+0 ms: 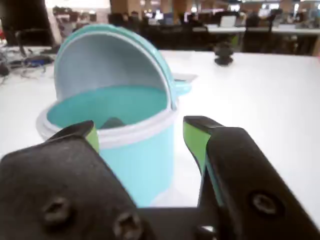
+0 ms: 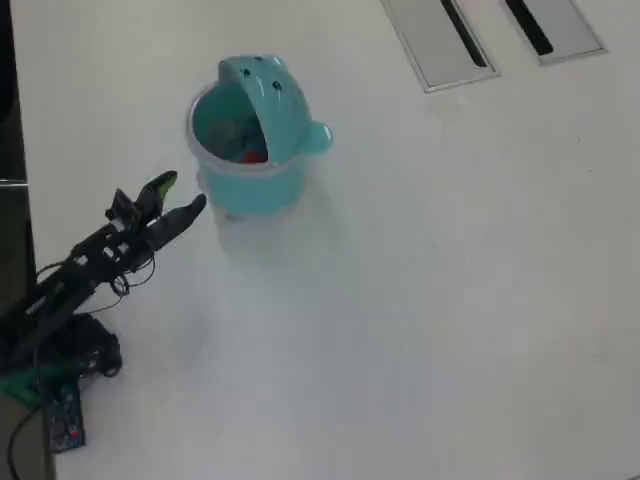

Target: Grasp RGB lego blocks and put them in the bin one by one.

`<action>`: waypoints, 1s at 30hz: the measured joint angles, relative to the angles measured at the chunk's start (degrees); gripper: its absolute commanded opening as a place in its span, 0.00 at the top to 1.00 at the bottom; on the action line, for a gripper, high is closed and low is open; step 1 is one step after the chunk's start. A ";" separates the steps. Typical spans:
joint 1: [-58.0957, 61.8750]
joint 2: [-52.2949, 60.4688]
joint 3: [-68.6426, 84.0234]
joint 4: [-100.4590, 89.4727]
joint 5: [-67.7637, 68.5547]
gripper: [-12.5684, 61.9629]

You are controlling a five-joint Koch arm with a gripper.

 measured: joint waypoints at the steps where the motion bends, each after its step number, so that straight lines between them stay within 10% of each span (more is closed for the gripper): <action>1: 0.18 0.09 1.49 -0.18 0.09 0.40; 30: 10.37 0.09 33.22 -27.42 12.22 0.38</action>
